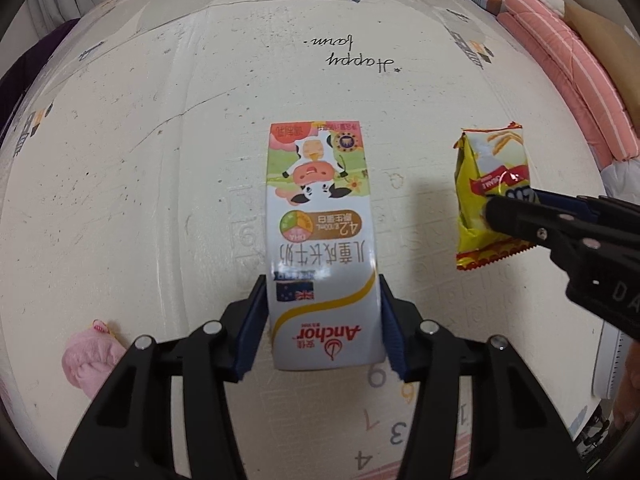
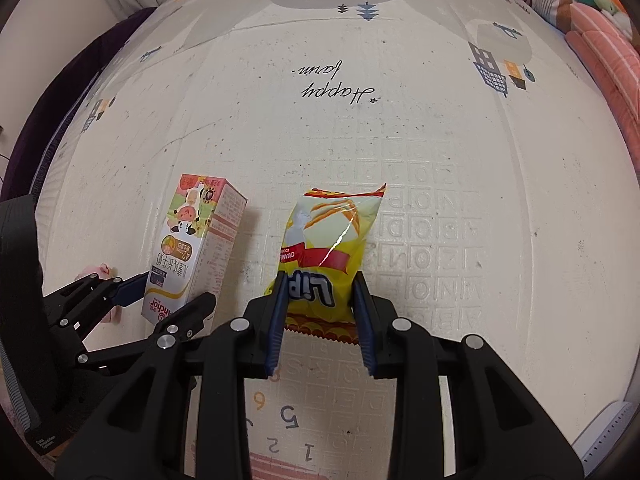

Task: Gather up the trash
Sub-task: 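Carry the milk carton and chip bag in both tools to the grey bin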

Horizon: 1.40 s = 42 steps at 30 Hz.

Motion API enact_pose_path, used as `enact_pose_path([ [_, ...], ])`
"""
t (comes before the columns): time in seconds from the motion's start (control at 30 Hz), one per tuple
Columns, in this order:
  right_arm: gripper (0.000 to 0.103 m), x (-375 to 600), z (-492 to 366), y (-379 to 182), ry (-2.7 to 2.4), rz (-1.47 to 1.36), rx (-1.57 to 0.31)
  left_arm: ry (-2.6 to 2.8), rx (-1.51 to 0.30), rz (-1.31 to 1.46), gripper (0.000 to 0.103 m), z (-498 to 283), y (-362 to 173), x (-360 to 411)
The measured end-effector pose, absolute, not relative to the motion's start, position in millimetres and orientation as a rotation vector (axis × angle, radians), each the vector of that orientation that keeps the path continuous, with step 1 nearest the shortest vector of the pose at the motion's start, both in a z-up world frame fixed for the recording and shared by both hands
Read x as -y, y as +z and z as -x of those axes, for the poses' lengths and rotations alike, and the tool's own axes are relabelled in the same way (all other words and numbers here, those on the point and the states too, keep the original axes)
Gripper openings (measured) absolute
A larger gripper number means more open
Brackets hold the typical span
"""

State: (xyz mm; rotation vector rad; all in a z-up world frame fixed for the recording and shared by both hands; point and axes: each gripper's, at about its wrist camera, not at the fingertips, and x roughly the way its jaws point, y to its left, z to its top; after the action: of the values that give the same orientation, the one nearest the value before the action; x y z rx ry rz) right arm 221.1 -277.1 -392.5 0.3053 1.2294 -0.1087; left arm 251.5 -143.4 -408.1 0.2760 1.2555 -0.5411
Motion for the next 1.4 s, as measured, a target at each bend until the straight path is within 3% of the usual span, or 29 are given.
enact_pose_path([
  [0.3,0.030,284,-178,-345,-0.122,-0.309,-1.222,-0.556,-1.202,-0.269,0.051,-221,-350,149],
  [0.7,0.030,328,-75,-234,-0.179,-0.326,-1.145,-0.680,-1.069,-0.317,0.051,-148,-231,189],
  [1.07,0.030,426,96,-132,-0.425,-0.360,-1.047,-0.919,-0.967,-0.409,0.052,-32,-135,283],
  [1.4,0.030,509,261,-82,-0.678,-0.444,-0.953,-1.180,-0.853,-0.509,0.052,93,-81,376],
])
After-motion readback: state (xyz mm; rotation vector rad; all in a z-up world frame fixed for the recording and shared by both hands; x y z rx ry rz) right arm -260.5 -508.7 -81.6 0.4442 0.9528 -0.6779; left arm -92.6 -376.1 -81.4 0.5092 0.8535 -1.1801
